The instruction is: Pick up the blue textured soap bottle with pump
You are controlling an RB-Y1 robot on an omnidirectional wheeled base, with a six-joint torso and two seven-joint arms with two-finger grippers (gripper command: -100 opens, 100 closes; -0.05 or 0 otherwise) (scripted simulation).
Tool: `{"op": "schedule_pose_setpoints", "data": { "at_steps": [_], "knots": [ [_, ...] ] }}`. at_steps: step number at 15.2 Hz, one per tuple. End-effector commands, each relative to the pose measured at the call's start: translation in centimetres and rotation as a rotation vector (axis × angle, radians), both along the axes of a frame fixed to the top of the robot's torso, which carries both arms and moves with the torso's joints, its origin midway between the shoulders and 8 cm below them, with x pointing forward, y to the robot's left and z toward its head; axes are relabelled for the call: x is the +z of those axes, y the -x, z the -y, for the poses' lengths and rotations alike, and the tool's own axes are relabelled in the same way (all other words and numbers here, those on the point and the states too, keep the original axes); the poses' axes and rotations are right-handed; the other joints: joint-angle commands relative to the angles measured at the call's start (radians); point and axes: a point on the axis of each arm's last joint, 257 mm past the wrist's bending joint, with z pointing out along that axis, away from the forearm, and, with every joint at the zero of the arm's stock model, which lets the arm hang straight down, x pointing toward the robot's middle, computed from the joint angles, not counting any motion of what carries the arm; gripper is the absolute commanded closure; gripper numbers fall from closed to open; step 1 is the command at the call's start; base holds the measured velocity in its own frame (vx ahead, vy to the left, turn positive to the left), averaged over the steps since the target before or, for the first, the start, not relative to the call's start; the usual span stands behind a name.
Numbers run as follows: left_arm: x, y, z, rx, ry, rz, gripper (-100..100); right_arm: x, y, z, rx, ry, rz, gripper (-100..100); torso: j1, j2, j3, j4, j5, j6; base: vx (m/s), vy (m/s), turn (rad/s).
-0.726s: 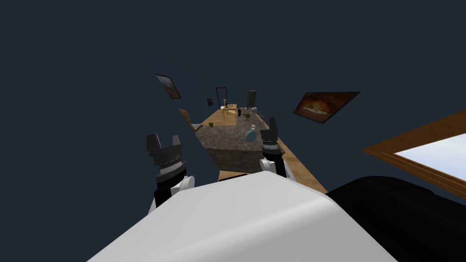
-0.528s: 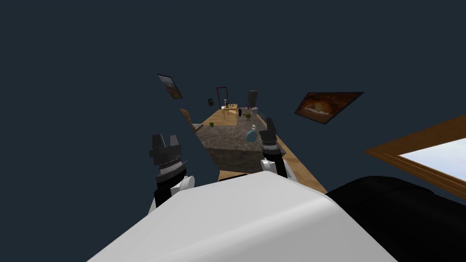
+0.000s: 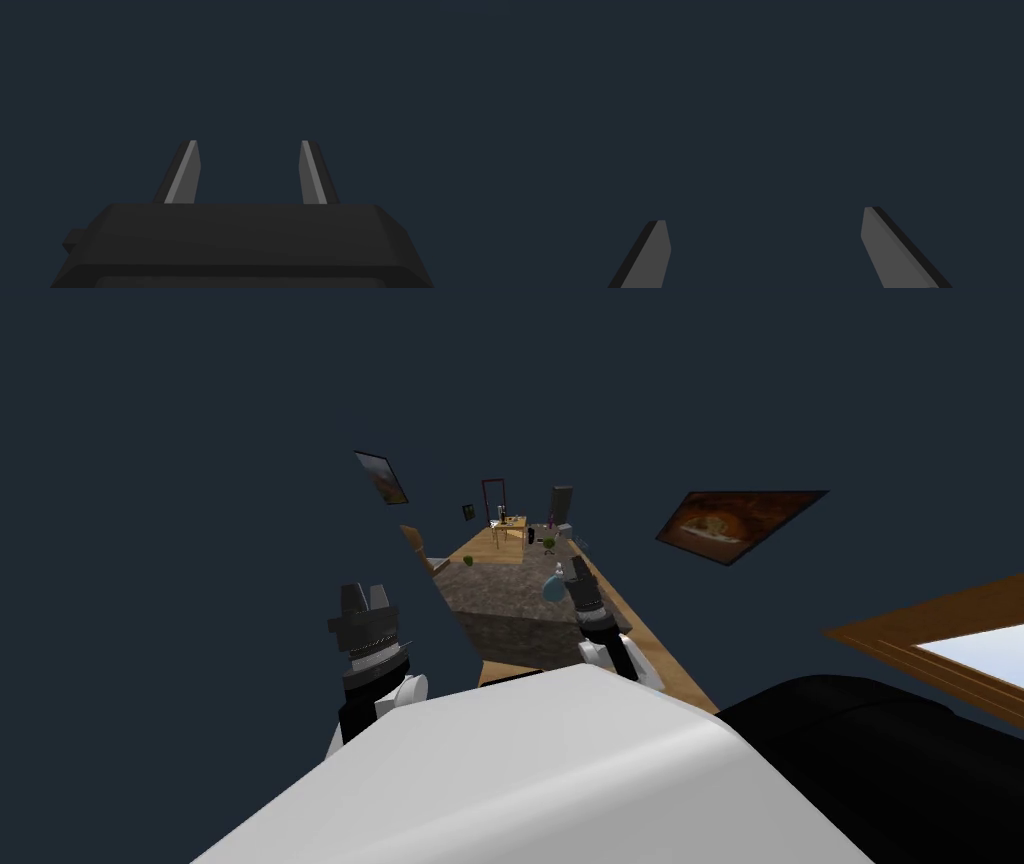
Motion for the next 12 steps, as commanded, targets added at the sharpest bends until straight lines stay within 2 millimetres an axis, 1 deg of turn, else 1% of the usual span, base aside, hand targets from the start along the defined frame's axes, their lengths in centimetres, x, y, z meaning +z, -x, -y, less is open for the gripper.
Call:
{"op": "schedule_pose_setpoints", "data": {
  "at_steps": [1, 2, 3, 5, 6, 7, 8, 10, 11, 12],
  "knots": [
    [0.0, 0.0, 0.0, 0.000, 0.000, 0.000, 0, -1.2, -0.3, -0.7, 0.029, 0.047, -0.024, -100, 0.000, 0.000, 0.000, 0.000, 0.000, 0.000, -0.011, -0.042, 0.112],
    [0.0, 0.0, 0.0, 0.000, 0.000, 0.000, 0, -1.3, -0.2, -0.8, 0.037, 0.064, -0.027, -100, 0.000, 0.000, 0.000, 0.000, 0.000, 0.000, -0.011, -0.044, 0.093],
    [0.0, 0.0, 0.0, 0.000, 0.000, 0.000, 0, -2.2, -0.4, -1.1, 0.052, 0.087, -0.045, -100, -0.001, 0.000, 0.000, 0.000, 0.000, 0.000, -0.011, -0.048, 0.133],
    [0.0, 0.0, 0.0, 0.000, 0.000, 0.000, 0, -2.4, -0.4, -1.4, 0.063, 0.111, -0.049, -100, -0.001, 0.000, 0.000, 0.000, 0.000, 0.000, -0.006, -0.040, 0.065],
    [0.0, 0.0, 0.0, 0.000, 0.000, 0.000, 0, -3.4, -0.6, -1.7, 0.083, 0.143, -0.069, -100, 0.000, 0.000, 0.000, 0.000, 0.000, 0.000, -0.004, -0.032, 0.098],
    [0.0, 0.0, 0.0, 0.000, 0.000, 0.000, 0, -3.5, -0.5, -1.8, 0.090, 0.160, -0.072, -100, 0.000, 0.000, 0.000, 0.000, 0.000, 0.000, -0.007, -0.035, 0.106],
    [0.0, 0.0, 0.0, 0.000, 0.000, 0.000, 0, -4.5, -0.7, -2.1, 0.106, 0.183, -0.092, -100, 0.000, 0.000, 0.000, 0.000, 0.000, 0.000, -0.009, -0.047, 0.143],
    [0.0, 0.0, 0.0, 0.000, 0.000, 0.000, 0, -4.8, -0.6, -2.3, 0.118, 0.212, -0.098, -100, -0.001, 0.000, 0.000, 0.000, 0.000, 0.000, -0.009, -0.045, 0.089],
    [0.0, 0.0, 0.0, 0.000, 0.000, 0.000, 0, -5.9, -0.7, -2.5, 0.137, 0.242, -0.120, -100, -0.001, 0.000, 0.000, 0.000, 0.000, 0.000, -0.012, -0.039, 0.114],
    [0.0, 0.0, 0.0, 0.000, 0.000, 0.000, 0, -6.0, -0.7, -2.6, 0.145, 0.260, -0.124, -100, -0.001, 0.000, 0.000, 0.000, 0.000, 0.000, -0.013, -0.043, 0.119]
  ]
}}
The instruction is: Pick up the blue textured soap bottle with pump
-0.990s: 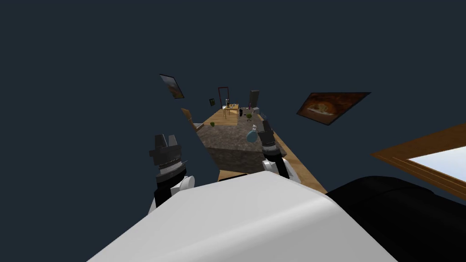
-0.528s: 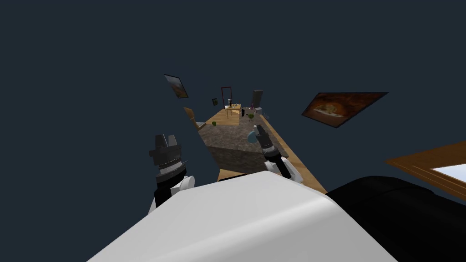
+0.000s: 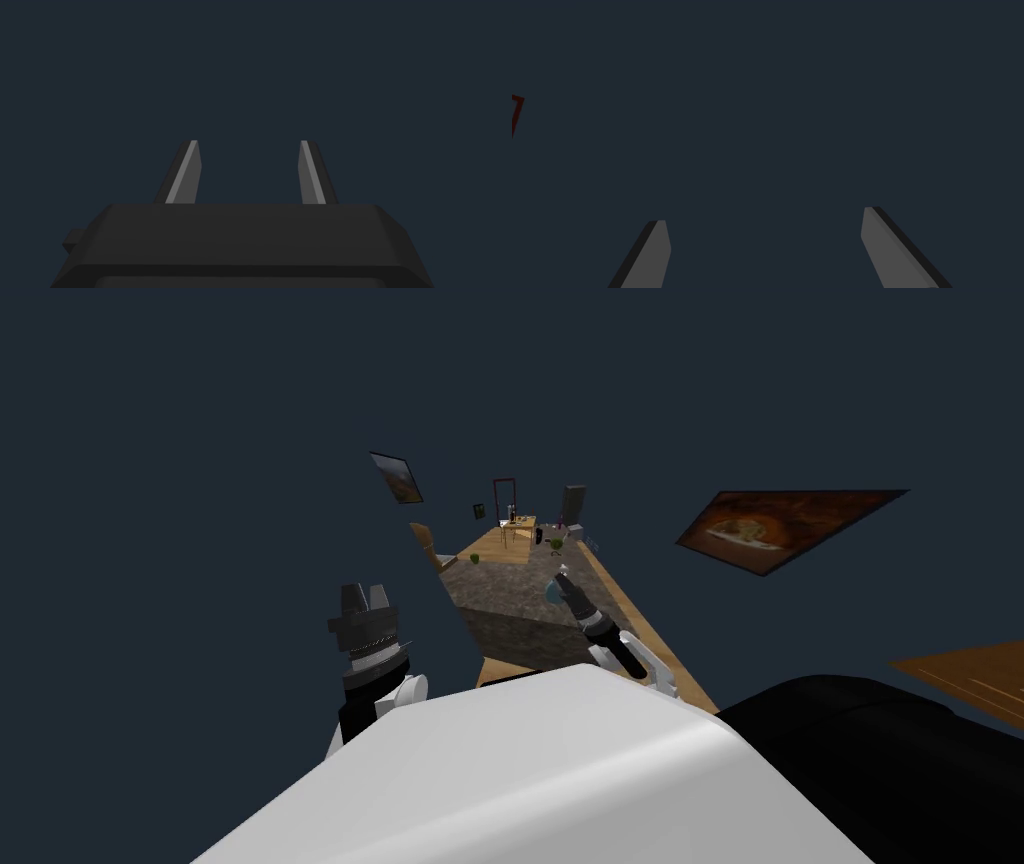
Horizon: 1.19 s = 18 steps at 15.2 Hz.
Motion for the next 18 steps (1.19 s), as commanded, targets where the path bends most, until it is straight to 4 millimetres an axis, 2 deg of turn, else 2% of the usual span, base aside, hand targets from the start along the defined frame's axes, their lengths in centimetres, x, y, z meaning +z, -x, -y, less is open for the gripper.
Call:
{"op": "schedule_pose_setpoints", "data": {
  "at_steps": [1, 2, 4, 5, 7, 8, 10, 11, 13, 14, 16, 17, 18],
  "knots": [
    [0.0, 0.0, 0.0, 0.000, 0.000, 0.000, 0, -0.4, 0.1, -0.2, 0.015, 0.029, -0.011, -100, 0.000, 0.000, 0.000, 0.000, 0.000, 0.000, -0.009, -0.036, 0.038],
    [0.0, 0.0, 0.0, 0.000, 0.000, 0.000, 0, -1.6, 0.0, -0.3, 0.034, 0.063, -0.036, -100, 0.000, 0.000, 0.000, 0.000, 0.000, 0.000, -0.011, -0.042, 0.109],
    [0.0, 0.0, 0.0, 0.000, 0.000, 0.000, 0, -1.8, 0.1, -0.4, 0.044, 0.085, -0.040, -100, 0.000, 0.000, 0.000, 0.000, 0.000, 0.000, -0.012, -0.039, 0.095],
    [0.0, 0.0, 0.0, 0.000, 0.000, 0.000, 0, -3.1, 0.0, -0.5, 0.062, 0.119, -0.065, -100, 0.000, 0.000, 0.000, 0.000, 0.000, 0.000, -0.008, -0.037, 0.108],
    [0.0, 0.0, 0.0, 0.000, 0.000, 0.000, 0, -3.3, 0.1, -0.5, 0.073, 0.144, -0.069, -100, 0.000, 0.000, 0.000, 0.000, 0.000, 0.000, -0.010, -0.038, 0.091],
    [0.0, 0.0, 0.0, 0.000, 0.000, 0.000, 0, -4.7, 0.1, -0.5, 0.091, 0.179, -0.096, -100, 0.000, 0.000, 0.000, 0.000, 0.000, 0.000, -0.019, -0.046, 0.137],
    [0.0, 0.0, 0.0, 0.000, 0.000, 0.000, 0, -4.9, 0.2, -0.5, 0.102, 0.204, -0.100, -100, -0.001, 0.000, 0.000, 0.000, 0.000, 0.000, -0.016, -0.046, 0.100],
    [0.0, 0.0, 0.0, 0.000, 0.000, 0.000, 0, -6.3, 0.3, -0.4, 0.121, 0.240, -0.128, -100, 0.000, 0.000, 0.000, 0.000, 0.000, 0.000, -0.015, -0.041, 0.118],
    [0.0, 0.0, 0.0, 0.000, 0.000, 0.000, 0, -6.5, 0.4, -0.4, 0.131, 0.265, -0.132, -100, 0.000, 0.000, 0.000, 0.000, 0.000, 0.000, -0.016, -0.047, 0.105],
    [0.0, 0.0, 0.0, 0.000, 0.000, 0.000, 0, -7.9, 0.5, -0.1, 0.148, 0.300, -0.160, -100, 0.000, 0.000, 0.000, 0.000, 0.000, 0.000, -0.017, -0.047, 0.133],
    [0.0, 0.0, 0.0, 0.000, 0.000, 0.000, 0, -8.1, 0.6, -0.1, 0.159, 0.328, -0.165, -100, 0.000, 0.000, 0.000, 0.000, 0.000, 0.000, -0.018, -0.045, 0.101],
    [0.0, 0.0, 0.0, 0.000, 0.000, 0.000, 0, -9.4, 0.7, 0.3, 0.175, 0.361, -0.194, -100, 0.000, 0.000, 0.000, 0.000, 0.000, 0.000, -0.014, -0.046, 0.155],
    [0.0, 0.0, 0.0, 0.000, 0.000, 0.000, 0, -9.6, 0.8, 0.4, 0.182, 0.380, -0.197, -100, 0.000, 0.000, 0.000, 0.000, 0.000, 0.000, -0.016, -0.053, 0.158]
  ]
}}
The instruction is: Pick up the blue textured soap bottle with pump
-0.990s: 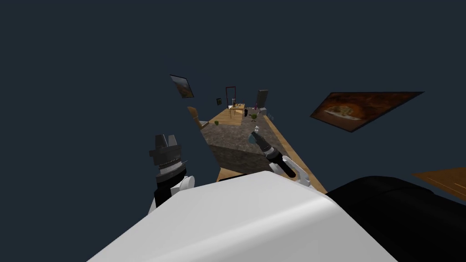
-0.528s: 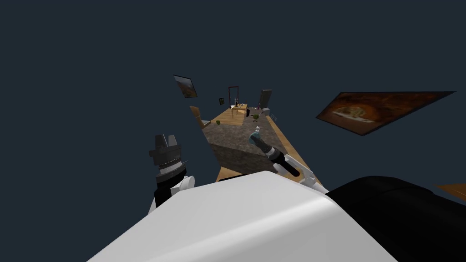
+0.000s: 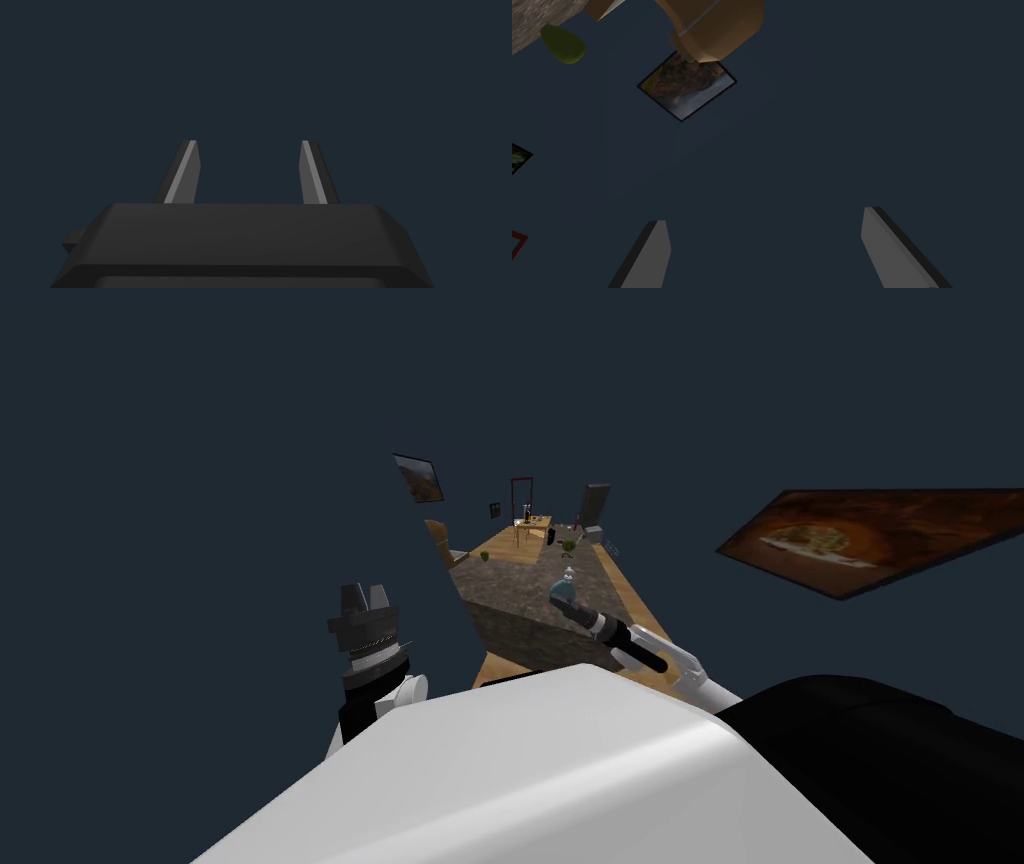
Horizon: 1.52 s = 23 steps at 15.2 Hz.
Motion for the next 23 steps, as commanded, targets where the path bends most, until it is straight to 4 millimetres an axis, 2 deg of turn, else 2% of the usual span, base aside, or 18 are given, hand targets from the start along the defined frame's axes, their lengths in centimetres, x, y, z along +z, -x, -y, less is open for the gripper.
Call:
{"op": "schedule_pose_setpoints", "data": {
  "at_steps": [1, 2, 4, 5, 7, 8, 10, 11, 13, 14, 16, 17, 19, 20, 22, 23],
  "knots": [
    [0.0, 0.0, 0.0, 0.000, 0.000, 0.000, 0, -0.6, 0.1, 0.3, 0.018, 0.037, -0.014, -100, 0.000, 0.000, 0.000, 0.000, 0.000, 0.000, -0.012, -0.043, 0.043],
    [0.0, 0.0, 0.0, 0.000, 0.000, 0.000, 0, -2.0, 0.3, 0.7, 0.030, 0.070, -0.042, -100, 0.000, 0.000, 0.000, 0.000, 0.000, 0.000, -0.015, -0.045, 0.118],
    [0.0, 0.0, 0.0, 0.000, 0.000, 0.000, 0, -2.2, 0.4, 0.9, 0.045, 0.103, -0.048, -100, 0.000, 0.000, 0.000, 0.000, 0.000, 0.000, -0.018, -0.045, 0.111],
    [0.0, 0.0, 0.0, 0.000, 0.000, 0.000, 0, -3.5, 0.6, 1.5, 0.057, 0.137, -0.077, -100, 0.000, 0.000, 0.000, 0.000, 0.000, 0.000, -0.021, -0.047, 0.131],
    [0.0, 0.0, 0.0, 0.000, 0.000, 0.000, 0, -3.7, 0.7, 1.7, 0.071, 0.169, -0.082, -100, 0.000, 0.000, 0.000, 0.000, 0.000, 0.000, -0.020, -0.049, 0.107],
    [0.0, 0.0, 0.0, 0.000, 0.000, 0.000, 0, -5.0, 1.0, 2.4, 0.082, 0.203, -0.112, -100, 0.000, 0.000, 0.000, 0.000, 0.000, 0.000, -0.023, -0.041, 0.158],
    [0.0, 0.0, 0.0, 0.000, 0.000, 0.000, 0, -5.1, 1.1, 2.7, 0.096, 0.236, -0.117, -100, 0.000, 0.000, 0.000, 0.000, 0.000, 0.000, -0.022, -0.046, 0.107],
    [0.0, 0.0, 0.0, 0.000, 0.000, 0.000, 0, -6.3, 1.4, 3.5, 0.106, 0.271, -0.146, -100, 0.001, 0.000, 0.000, 0.000, 0.000, 0.000, -0.020, -0.041, 0.153],
    [0.0, 0.0, 0.0, 0.000, 0.000, 0.000, 0, -6.5, 1.5, 3.9, 0.120, 0.304, -0.152, -100, 0.000, 0.000, 0.000, 0.000, 0.000, 0.000, -0.023, -0.036, 0.114],
    [0.0, 0.0, 0.0, 0.000, 0.000, 0.000, 0, -7.6, 1.7, 4.8, 0.129, 0.338, -0.181, -100, 0.001, 0.000, 0.000, 0.000, 0.000, 0.000, -0.030, -0.038, 0.109],
    [0.0, 0.0, 0.0, 0.000, 0.000, 0.000, 0, -7.7, 1.8, 5.2, 0.142, 0.371, -0.186, -100, 0.001, 0.001, 0.000, 0.000, 0.000, 0.000, -0.032, -0.039, 0.114],
    [0.0, 0.0, 0.0, 0.000, 0.000, 0.000, 0, -8.7, 2.1, 6.2, 0.150, 0.406, -0.215, -100, 0.001, 0.000, 0.000, 0.000, 0.000, 0.000, -0.035, -0.042, 0.165],
    [0.0, 0.0, 0.0, 0.000, 0.000, 0.000, 0, -8.7, 2.2, 6.6, 0.163, 0.439, -0.220, -100, 0.001, 0.001, 0.000, 0.000, 0.000, 0.000, -0.031, -0.037, 0.112],
    [0.0, 0.0, 0.0, 0.000, 0.000, 0.000, 0, -9.7, 2.5, 7.7, 0.171, 0.476, -0.250, -100, 0.001, 0.000, 0.000, 0.000, 0.000, 0.000, -0.029, -0.034, 0.101],
    [0.0, 0.0, 0.0, 0.000, 0.000, 0.000, 0, -9.6, 2.6, 8.1, 0.182, 0.506, -0.254, -100, 0.001, 0.000, 0.000, 0.000, 0.000, 0.000, -0.031, -0.037, 0.109],
    [0.0, 0.0, 0.0, 0.000, 0.000, 0.000, 0, -10.5, 2.9, 9.3, 0.190, 0.542, -0.283, -100, 0.001, 0.000, 0.000, 0.000, 0.000, 0.000, -0.031, -0.037, 0.110]
  ]
}}
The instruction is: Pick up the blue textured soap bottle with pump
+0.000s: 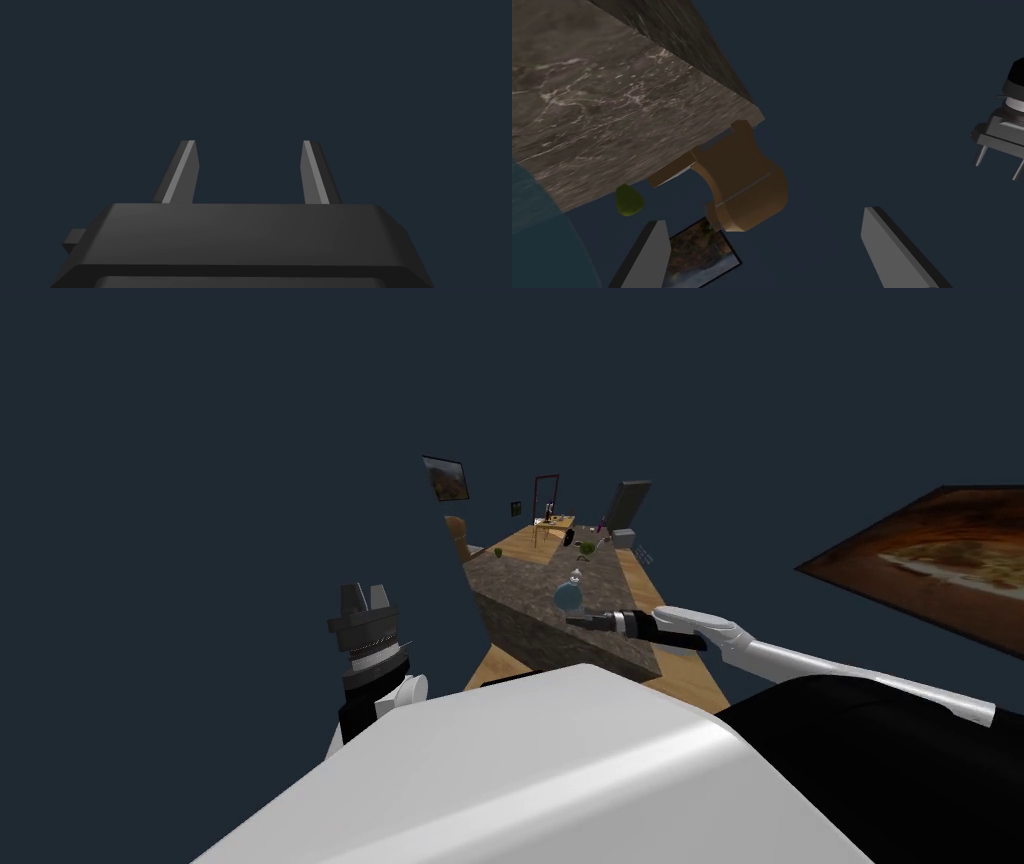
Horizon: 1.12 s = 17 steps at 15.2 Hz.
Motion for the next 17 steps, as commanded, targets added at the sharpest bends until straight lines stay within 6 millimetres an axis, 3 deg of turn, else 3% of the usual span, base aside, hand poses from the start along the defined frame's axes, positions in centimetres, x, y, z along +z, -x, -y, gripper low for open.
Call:
{"op": "schedule_pose_setpoints", "data": {
  "at_steps": [1, 5, 6, 8, 9, 11, 12, 16, 17],
  "knots": [
    [0.0, 0.0, 0.0, 0.000, 0.000, 0.000, 0, -0.5, 0.2, 1.3, 0.016, 0.053, -0.024, -100, 0.000, 0.000, 0.000, 0.000, 0.000, 0.000, -0.034, -0.041, 0.122],
    [0.0, 0.0, 0.0, 0.000, 0.000, 0.000, 0, -1.1, 0.6, 3.1, 0.037, 0.127, -0.056, -100, -0.001, 0.000, 0.000, 0.000, 0.000, 0.000, -0.031, -0.037, 0.111],
    [0.0, 0.0, 0.0, 0.000, 0.000, 0.000, 0, -1.6, 0.9, 4.5, 0.043, 0.169, -0.081, -100, 0.000, 0.000, 0.000, 0.000, 0.000, 0.000, -0.028, -0.033, 0.098],
    [0.0, 0.0, 0.0, 0.000, 0.000, 0.000, 0, -1.5, 0.9, 4.8, 0.053, 0.192, -0.085, -100, 0.000, 0.000, 0.000, 0.000, 0.000, 0.000, -0.026, -0.031, 0.092],
    [0.0, 0.0, 0.0, 0.000, 0.000, 0.000, 0, -1.9, 1.1, 6.2, 0.058, 0.233, -0.109, -100, 0.001, -0.001, 0.000, 0.000, 0.000, 0.000, -0.028, -0.035, 0.149],
    [0.0, 0.0, 0.0, 0.000, 0.000, 0.000, 0, -1.7, 1.1, 6.6, 0.067, 0.255, -0.112, -100, 0.000, 0.000, 0.000, 0.000, 0.000, 0.000, -0.029, -0.034, 0.106],
    [0.0, 0.0, 0.0, 0.000, 0.000, 0.000, 0, -2.0, 1.3, 7.9, 0.073, 0.297, -0.136, -100, 0.001, -0.001, 0.000, 0.000, 0.000, 0.000, -0.019, -0.024, 0.114],
    [0.0, 0.0, 0.0, 0.000, 0.000, 0.000, 0, -1.8, 1.5, 9.9, 0.092, 0.374, -0.163, -100, 0.000, -0.001, -0.001, 0.000, 0.000, 0.000, -0.027, -0.034, 0.149],
    [0.0, 0.0, 0.0, 0.000, 0.000, 0.000, 0, -1.8, 1.7, 11.2, 0.095, 0.411, -0.184, -100, 0.001, -0.001, -0.001, 0.000, 0.000, 0.000, -0.010, -0.014, 0.074]
  ]
}}
